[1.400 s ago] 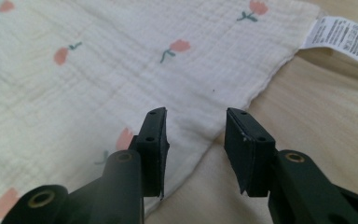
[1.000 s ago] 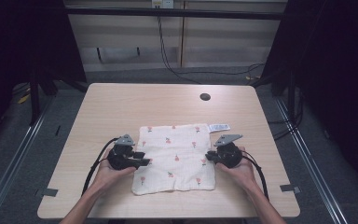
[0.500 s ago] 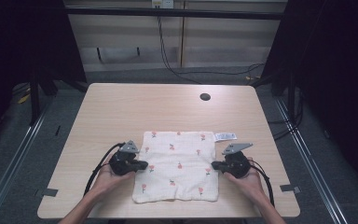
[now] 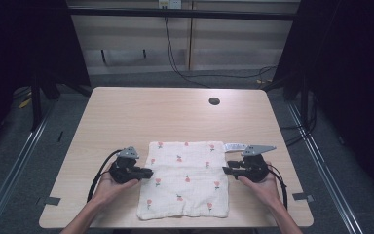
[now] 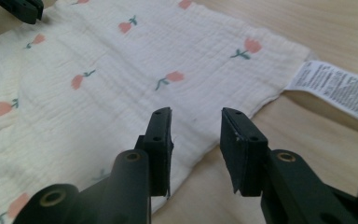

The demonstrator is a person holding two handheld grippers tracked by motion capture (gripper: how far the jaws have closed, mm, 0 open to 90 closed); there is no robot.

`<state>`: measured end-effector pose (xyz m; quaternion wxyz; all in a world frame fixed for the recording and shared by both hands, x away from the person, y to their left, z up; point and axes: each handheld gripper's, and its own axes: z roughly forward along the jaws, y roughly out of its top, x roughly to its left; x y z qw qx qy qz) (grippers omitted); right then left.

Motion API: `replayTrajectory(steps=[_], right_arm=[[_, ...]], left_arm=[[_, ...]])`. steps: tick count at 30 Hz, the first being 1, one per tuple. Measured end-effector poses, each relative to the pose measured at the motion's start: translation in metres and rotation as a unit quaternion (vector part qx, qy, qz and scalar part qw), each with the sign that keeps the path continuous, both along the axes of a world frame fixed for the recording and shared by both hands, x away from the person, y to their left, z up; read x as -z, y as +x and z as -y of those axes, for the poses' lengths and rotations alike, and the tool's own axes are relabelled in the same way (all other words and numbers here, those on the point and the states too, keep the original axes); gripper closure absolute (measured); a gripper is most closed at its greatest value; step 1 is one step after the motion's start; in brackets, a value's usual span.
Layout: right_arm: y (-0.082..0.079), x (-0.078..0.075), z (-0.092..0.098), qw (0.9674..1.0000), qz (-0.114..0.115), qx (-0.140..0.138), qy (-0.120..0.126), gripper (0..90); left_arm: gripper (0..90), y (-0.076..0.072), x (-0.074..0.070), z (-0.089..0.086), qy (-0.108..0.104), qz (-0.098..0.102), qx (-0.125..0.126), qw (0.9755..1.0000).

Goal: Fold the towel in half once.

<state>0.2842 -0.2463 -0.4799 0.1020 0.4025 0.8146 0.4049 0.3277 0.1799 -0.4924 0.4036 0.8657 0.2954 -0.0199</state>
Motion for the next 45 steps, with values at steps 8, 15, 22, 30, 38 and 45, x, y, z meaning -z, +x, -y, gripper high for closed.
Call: replayTrajectory(steps=[8, 15, 22, 30, 38, 45], right_arm=[[0.034, -0.005, 0.001, 0.9998, 0.000, 0.019, 0.003, 58.5], [0.065, -0.010, -0.002, 0.9997, 0.006, 0.025, 0.002, 56.1], [0.089, -0.006, -0.005, 0.9993, 0.003, 0.021, -0.030, 59.3], [0.108, 0.007, -0.009, 0.9987, -0.020, 0.031, -0.035, 62.3], [0.116, 0.014, -0.015, 0.9977, -0.014, 0.036, -0.055, 65.6], [0.117, 0.021, -0.007, 0.9973, -0.031, 0.047, -0.048, 65.8]], left_arm=[[76.9, 0.020, -0.004, 0.009, 0.000, 0.014, -0.017, 0.9998], [80.1, 0.027, 0.005, 0.021, 0.009, -0.003, -0.014, 0.9999], [76.5, 0.027, 0.008, 0.024, 0.012, 0.004, -0.014, 0.9998], [73.2, 0.027, 0.007, 0.025, 0.014, -0.001, -0.006, 0.9999], [71.4, 0.028, 0.007, 0.023, 0.013, -0.005, -0.004, 0.9999], [70.2, 0.028, 0.007, 0.022, 0.012, -0.002, -0.002, 0.9999]])
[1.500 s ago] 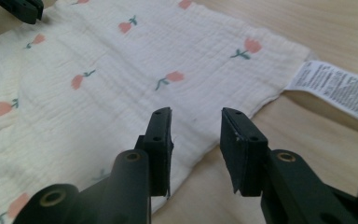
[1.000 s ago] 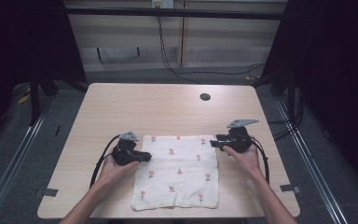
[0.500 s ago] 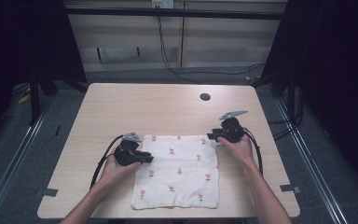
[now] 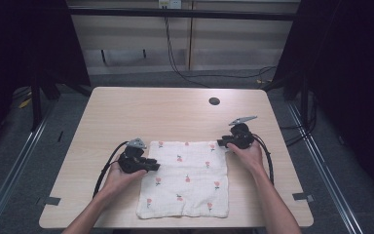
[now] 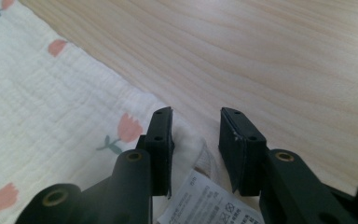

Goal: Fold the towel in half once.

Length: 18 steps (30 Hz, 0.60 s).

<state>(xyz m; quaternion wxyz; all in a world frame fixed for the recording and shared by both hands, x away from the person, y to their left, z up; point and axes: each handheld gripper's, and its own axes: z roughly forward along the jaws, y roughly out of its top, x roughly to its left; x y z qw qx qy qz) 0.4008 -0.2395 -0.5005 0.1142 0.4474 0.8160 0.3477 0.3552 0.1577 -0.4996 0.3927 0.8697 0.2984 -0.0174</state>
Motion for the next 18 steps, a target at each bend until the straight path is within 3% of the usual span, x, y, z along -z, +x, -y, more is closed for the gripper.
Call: replayTrajectory(steps=[3, 4, 7, 9, 11, 16, 18], right_arm=[[-0.001, -0.001, -0.002, 1.0000, -0.005, -0.006, -0.002, 67.6], [-0.002, -0.001, -0.003, 0.9999, -0.008, -0.005, -0.004, 73.8], [-0.003, -0.001, -0.004, 0.9999, -0.009, -0.007, 0.002, 81.2], [-0.003, -0.001, -0.004, 0.9996, -0.008, -0.010, 0.027, 84.4], [-0.002, -0.003, -0.004, 0.9996, -0.004, -0.006, 0.028, 84.9], [-0.002, -0.007, 0.000, 0.9991, 0.001, -0.004, 0.043, 85.7], [-0.003, -0.008, 0.000, 0.9991, 0.001, -0.004, 0.043, 85.8]], left_arm=[[70.1, 0.000, 0.000, 0.000, -0.003, -0.001, -0.002, 1.0000], [70.1, 0.000, 0.001, 0.000, -0.005, -0.002, -0.002, 1.0000], [69.1, 0.002, 0.001, -0.001, -0.010, -0.010, 0.000, 0.9999], [67.2, 0.003, 0.000, -0.002, -0.008, -0.015, 0.004, 0.9999], [65.5, 0.005, -0.003, -0.002, -0.011, -0.012, 0.003, 0.9999], [64.4, 0.019, -0.019, -0.018, -0.045, 0.003, -0.033, 0.9984], [64.7, 0.028, -0.023, -0.025, -0.044, 0.013, -0.048, 0.9978]])
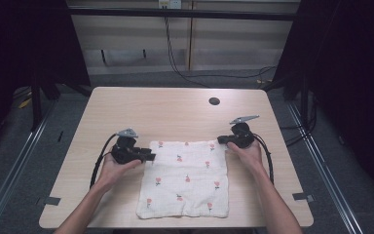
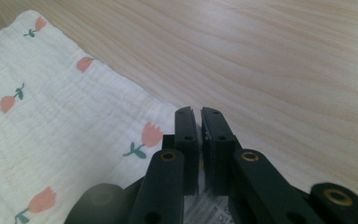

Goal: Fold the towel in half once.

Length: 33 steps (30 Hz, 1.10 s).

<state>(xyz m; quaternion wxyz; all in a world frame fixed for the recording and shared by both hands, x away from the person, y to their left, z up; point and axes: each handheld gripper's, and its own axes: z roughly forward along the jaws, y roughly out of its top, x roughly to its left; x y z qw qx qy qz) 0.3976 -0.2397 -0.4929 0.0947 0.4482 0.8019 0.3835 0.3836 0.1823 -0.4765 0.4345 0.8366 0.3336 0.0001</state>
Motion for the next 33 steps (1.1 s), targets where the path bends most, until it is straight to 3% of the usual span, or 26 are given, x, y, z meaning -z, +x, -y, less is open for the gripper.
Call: replayTrajectory(steps=[3, 6, 9, 11, 17, 20, 25, 26, 28, 30, 31, 33], right_arm=[[-0.001, -0.002, -0.001, 1.0000, 0.004, 0.003, 0.002, 85.8], [-0.001, -0.001, -0.003, 1.0000, 0.008, -0.002, 0.003, 85.7], [-0.002, -0.001, -0.005, 1.0000, 0.007, -0.007, 0.000, 85.7], [-0.002, -0.001, -0.006, 0.9999, 0.010, -0.006, 0.001, 85.6], [-0.004, -0.001, -0.007, 0.9999, 0.013, -0.005, -0.007, 85.6], [-0.004, -0.001, -0.006, 0.9999, 0.011, -0.004, -0.008, 85.6], [-0.004, 0.000, -0.003, 0.9999, 0.010, -0.002, -0.003, 85.6], [-0.004, 0.000, -0.003, 1.0000, 0.010, -0.001, -0.002, 85.6], [-0.005, 0.000, -0.003, 1.0000, 0.008, 0.001, -0.001, 85.5], [-0.005, 0.001, -0.003, 0.9999, 0.011, -0.003, 0.003, 85.6], [-0.006, 0.001, -0.002, 0.9999, 0.011, -0.002, 0.004, 85.6], [-0.007, 0.001, -0.002, 0.9999, 0.009, -0.001, 0.005, 85.6]], left_arm=[[64.6, 0.015, 0.005, -0.007, -0.013, 0.002, -0.023, 0.9996], [64.4, 0.027, 0.011, -0.005, 0.010, -0.001, -0.029, 0.9995], [64.0, 0.035, 0.014, -0.002, 0.016, -0.007, -0.037, 0.9992], [62.4, 0.044, 0.018, 0.002, 0.040, -0.006, -0.043, 0.9982], [60.8, 0.049, 0.025, 0.000, 0.044, -0.014, -0.049, 0.9978], [60.1, 0.049, 0.024, 0.007, 0.053, -0.007, -0.041, 0.9977], [60.4, 0.051, 0.025, 0.017, 0.049, -0.010, -0.032, 0.9982], [61.5, 0.050, 0.023, 0.023, 0.064, -0.003, -0.036, 0.9973], [62.5, 0.051, 0.023, 0.025, 0.070, -0.001, -0.026, 0.9972], [69.9, 0.050, 0.023, 0.026, 0.069, -0.007, -0.016, 0.9975], [79.1, 0.049, 0.024, 0.027, 0.068, -0.006, -0.009, 0.9976], [81.9, 0.049, 0.024, 0.027, 0.065, -0.007, -0.006, 0.9978]])
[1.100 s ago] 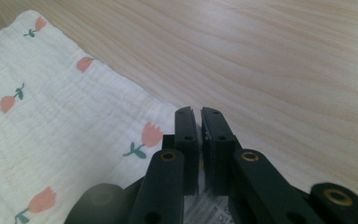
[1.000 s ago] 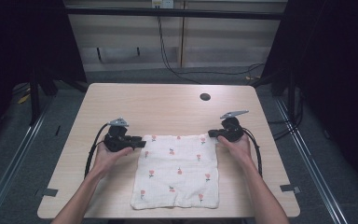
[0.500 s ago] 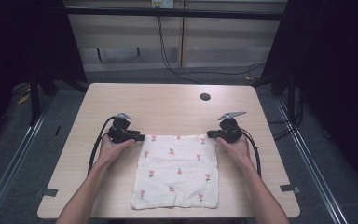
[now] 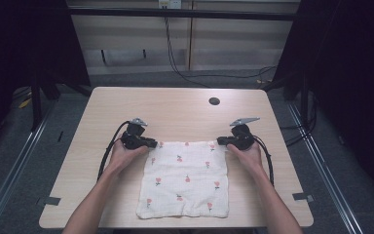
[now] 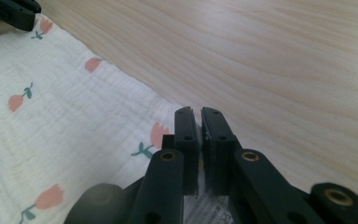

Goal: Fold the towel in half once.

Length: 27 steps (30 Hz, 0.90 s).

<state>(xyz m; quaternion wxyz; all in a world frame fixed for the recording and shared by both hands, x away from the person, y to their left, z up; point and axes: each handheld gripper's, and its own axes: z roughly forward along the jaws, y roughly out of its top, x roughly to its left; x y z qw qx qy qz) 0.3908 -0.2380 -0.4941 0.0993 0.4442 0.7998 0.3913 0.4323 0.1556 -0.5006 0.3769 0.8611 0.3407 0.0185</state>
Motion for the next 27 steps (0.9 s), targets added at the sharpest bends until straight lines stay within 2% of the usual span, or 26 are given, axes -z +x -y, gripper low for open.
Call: replayTrajectory(steps=[1, 4, 5, 6, 7, 15, 22, 27], right_arm=[[0.000, 0.000, 0.001, 1.0000, 0.001, 0.000, 0.001, 85.7], [-0.001, -0.004, 0.004, 1.0000, 0.001, -0.004, 0.005, 85.9], [-0.001, -0.004, 0.004, 1.0000, 0.001, -0.004, 0.005, 85.9], [0.000, -0.008, 0.006, 1.0000, 0.006, -0.006, 0.004, 86.0], [-0.001, -0.010, 0.007, 1.0000, 0.005, -0.005, 0.006, 86.0], [-0.003, -0.027, 0.014, 0.9996, 0.022, -0.001, 0.018, 86.2], [-0.003, -0.037, 0.018, 0.9991, 0.035, 0.000, 0.025, 86.2], [0.000, -0.049, 0.017, 0.9986, 0.043, -0.002, 0.031, 86.3]], left_arm=[[83.1, 0.000, 0.000, -0.001, 0.000, -0.001, 0.002, 1.0000], [85.2, -0.001, 0.001, -0.003, -0.028, -0.008, 0.000, 0.9996], [85.4, -0.001, 0.001, -0.003, -0.028, -0.008, 0.000, 0.9996], [85.6, -0.002, -0.002, -0.005, -0.044, -0.003, -0.003, 0.9990], [85.7, -0.003, -0.004, -0.006, -0.049, -0.004, -0.005, 0.9988], [85.8, -0.006, -0.023, -0.014, -0.067, 0.013, -0.010, 0.9976], [85.8, -0.010, -0.044, -0.016, -0.076, 0.038, -0.009, 0.9964], [85.8, -0.008, -0.053, -0.017, -0.082, 0.043, -0.013, 0.9956]])
